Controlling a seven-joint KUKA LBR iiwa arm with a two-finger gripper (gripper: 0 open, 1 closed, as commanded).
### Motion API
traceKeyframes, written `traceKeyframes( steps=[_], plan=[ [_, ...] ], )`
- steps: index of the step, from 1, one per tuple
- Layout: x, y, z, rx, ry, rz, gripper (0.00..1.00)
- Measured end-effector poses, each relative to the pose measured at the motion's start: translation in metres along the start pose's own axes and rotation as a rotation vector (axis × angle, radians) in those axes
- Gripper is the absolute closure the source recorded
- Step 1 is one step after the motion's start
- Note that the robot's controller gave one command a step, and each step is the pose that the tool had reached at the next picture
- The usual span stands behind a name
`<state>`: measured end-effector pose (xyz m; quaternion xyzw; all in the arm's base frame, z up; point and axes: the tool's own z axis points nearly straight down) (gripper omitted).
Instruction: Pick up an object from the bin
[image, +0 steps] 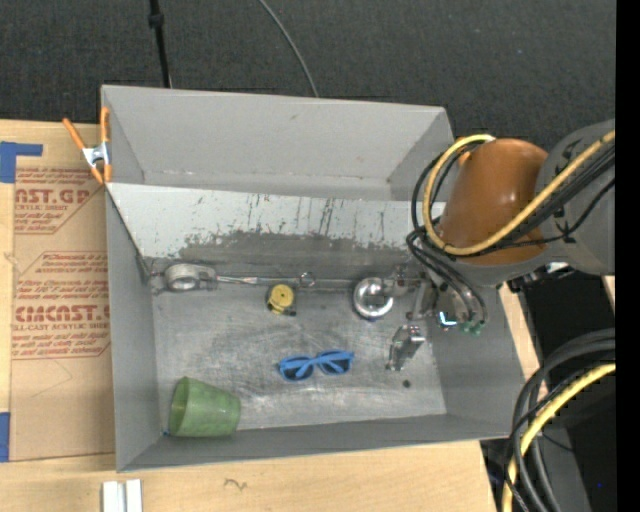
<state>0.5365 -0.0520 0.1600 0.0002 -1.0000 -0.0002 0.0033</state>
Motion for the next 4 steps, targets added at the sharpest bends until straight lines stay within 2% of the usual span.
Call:
traceKeyframes(
  steps=[1, 2, 3, 4],
  plan=[
    [0.008, 0.032, 0.090, 0.001, -0.013, -0.124, 0.00],
    [0.009, 0.032, 0.087, 0.002, -0.011, -0.125, 1.00],
    [0.009, 0.032, 0.087, 0.002, -0.011, -0.125, 1.00],
    [0.040, 0.060, -0.042, 0.001, -0.014, -0.185, 1.00]
  ],
)
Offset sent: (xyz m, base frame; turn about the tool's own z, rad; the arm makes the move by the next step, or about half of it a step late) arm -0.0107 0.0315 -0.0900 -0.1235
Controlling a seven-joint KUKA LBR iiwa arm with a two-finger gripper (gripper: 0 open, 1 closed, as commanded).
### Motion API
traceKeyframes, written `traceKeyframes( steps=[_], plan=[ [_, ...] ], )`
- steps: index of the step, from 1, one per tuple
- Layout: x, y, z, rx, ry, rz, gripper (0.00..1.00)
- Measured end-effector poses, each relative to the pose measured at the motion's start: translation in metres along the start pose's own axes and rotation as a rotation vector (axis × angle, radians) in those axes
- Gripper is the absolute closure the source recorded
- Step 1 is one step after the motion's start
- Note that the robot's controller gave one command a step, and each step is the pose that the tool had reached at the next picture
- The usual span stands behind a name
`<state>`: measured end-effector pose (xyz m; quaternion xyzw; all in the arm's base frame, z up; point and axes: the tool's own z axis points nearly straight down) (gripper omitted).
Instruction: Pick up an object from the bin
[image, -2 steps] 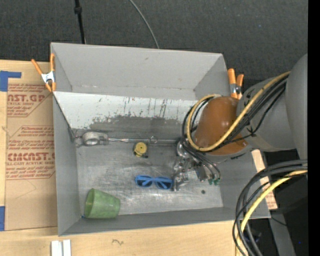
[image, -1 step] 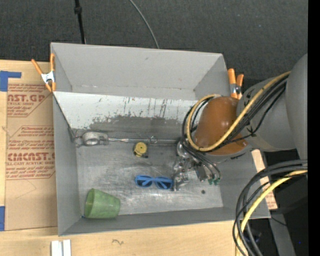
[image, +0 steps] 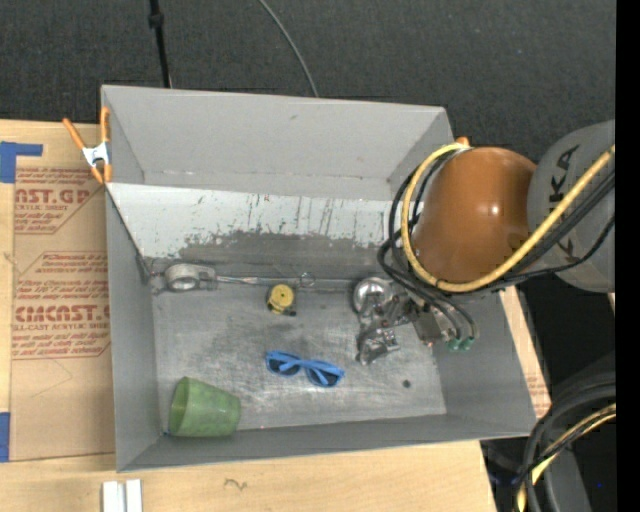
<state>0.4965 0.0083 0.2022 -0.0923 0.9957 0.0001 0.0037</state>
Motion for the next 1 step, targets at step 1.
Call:
traceKeyframes(
  steps=[1],
  plan=[
    [-0.0014, 0.0156, -0.0188, -0.001, 0.004, -0.064, 1.00]
  ],
)
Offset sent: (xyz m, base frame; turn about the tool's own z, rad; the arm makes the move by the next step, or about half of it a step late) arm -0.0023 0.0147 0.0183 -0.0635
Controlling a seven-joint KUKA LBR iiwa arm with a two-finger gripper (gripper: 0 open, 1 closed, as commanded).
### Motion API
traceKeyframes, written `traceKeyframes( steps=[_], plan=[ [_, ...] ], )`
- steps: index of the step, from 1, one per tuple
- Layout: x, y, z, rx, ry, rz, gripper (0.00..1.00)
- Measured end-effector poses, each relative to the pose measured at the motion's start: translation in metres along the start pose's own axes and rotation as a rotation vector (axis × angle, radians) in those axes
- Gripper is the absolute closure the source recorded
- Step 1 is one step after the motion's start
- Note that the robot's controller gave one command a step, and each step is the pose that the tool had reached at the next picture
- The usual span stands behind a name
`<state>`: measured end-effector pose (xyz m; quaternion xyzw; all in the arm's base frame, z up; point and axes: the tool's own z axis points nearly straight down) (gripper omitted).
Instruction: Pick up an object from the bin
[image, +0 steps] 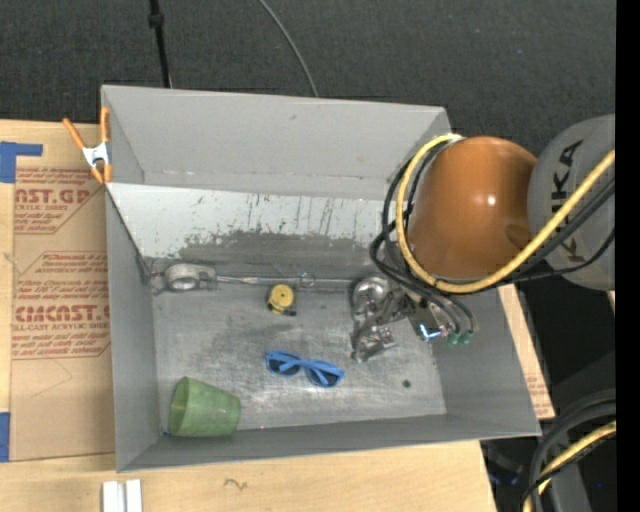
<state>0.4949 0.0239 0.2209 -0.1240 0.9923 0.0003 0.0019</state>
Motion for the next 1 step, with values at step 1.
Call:
traceKeyframes(
  steps=[1],
  plan=[
    [0.0004, -0.0003, 0.0008, 0.000, 0.002, 0.001, 0.00]
  ],
)
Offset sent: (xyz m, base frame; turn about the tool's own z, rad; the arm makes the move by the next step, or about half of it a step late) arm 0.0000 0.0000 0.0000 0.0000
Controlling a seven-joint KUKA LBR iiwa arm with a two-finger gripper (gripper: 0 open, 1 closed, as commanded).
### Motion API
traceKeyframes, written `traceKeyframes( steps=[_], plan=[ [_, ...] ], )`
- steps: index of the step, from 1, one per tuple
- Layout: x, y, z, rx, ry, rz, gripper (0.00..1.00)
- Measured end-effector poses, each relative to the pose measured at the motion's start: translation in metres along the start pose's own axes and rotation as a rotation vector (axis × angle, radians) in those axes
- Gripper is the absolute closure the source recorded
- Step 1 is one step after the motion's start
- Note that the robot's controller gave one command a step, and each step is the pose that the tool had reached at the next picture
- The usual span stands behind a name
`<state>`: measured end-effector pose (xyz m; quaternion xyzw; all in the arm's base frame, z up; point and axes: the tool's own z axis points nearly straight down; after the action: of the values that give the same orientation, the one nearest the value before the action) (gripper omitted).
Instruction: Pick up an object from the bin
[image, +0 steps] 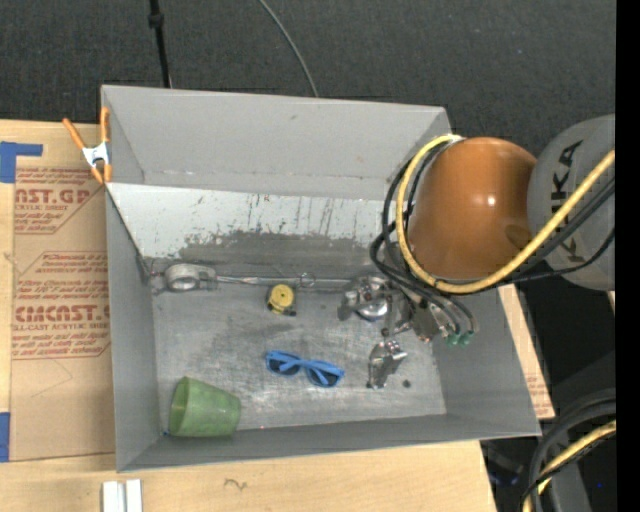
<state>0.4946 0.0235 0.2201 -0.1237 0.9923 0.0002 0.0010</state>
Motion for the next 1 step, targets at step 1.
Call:
traceKeyframes(
  steps=[1],
  plan=[
    [-0.0166, 0.0359, 0.1073, -0.003, 0.006, -0.247, 0.00]
  ],
)
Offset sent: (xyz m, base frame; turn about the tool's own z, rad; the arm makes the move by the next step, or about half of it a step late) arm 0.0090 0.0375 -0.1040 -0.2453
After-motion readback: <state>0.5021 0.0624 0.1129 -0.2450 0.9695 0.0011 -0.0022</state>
